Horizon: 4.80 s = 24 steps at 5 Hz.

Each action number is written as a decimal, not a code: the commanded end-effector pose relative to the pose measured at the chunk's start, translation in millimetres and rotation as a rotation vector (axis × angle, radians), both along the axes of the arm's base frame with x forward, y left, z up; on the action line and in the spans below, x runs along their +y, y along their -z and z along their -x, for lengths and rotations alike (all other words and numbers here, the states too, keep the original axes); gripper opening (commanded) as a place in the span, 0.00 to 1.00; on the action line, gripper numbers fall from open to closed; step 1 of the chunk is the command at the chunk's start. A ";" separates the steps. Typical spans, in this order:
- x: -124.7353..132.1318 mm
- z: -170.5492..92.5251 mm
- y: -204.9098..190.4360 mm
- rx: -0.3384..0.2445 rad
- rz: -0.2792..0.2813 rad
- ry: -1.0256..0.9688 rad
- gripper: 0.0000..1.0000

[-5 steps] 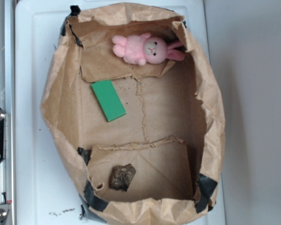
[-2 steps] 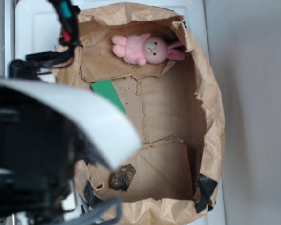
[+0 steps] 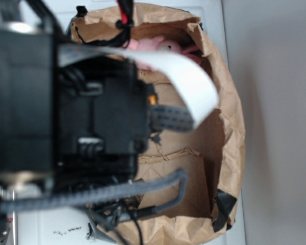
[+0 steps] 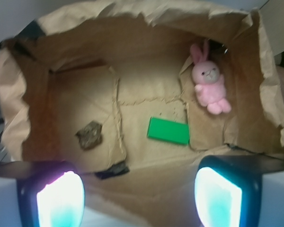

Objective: Grab the rock.

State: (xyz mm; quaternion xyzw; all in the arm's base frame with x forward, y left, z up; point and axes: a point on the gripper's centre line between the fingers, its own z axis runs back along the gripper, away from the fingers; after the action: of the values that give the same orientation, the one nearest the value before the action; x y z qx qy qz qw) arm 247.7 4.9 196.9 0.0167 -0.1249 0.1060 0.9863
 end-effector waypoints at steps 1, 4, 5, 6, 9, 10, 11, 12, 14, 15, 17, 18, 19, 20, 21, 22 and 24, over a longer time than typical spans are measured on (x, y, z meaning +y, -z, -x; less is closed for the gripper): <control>19.7 -20.9 19.0 0.004 -0.059 -0.083 1.00; 3.4 -8.8 74.4 -0.055 0.004 -0.082 1.00; -16.9 -2.1 83.3 -0.042 0.069 -0.059 1.00; -16.9 -2.1 83.3 -0.042 0.069 -0.059 1.00; -16.9 -2.1 83.3 -0.042 0.069 -0.059 1.00; -17.2 -21.2 103.3 -0.063 0.020 -0.076 1.00; -20.7 -48.5 124.6 -0.040 -0.054 -0.134 1.00; -22.1 -50.3 124.7 -0.040 -0.034 -0.126 1.00; -43.0 -37.4 117.4 0.003 0.087 -0.023 1.00; -52.9 -24.4 110.6 0.029 0.132 0.010 1.00; -72.4 -17.0 119.0 0.074 0.211 0.019 1.00; -79.2 -19.2 127.9 0.095 0.227 0.019 1.00; -89.4 -21.6 140.6 0.147 0.248 0.034 1.00; -99.7 -19.0 158.4 0.181 0.250 0.055 1.00; -101.8 -19.7 177.8 0.182 0.193 0.044 1.00; -91.9 -23.8 175.8 0.144 0.171 0.006 0.00; -45.7 -45.8 125.5 0.005 0.186 -0.133 0.00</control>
State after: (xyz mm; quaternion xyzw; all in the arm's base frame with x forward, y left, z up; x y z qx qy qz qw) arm 284.9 -47.4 52.1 -0.0620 -0.0772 0.1789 0.9789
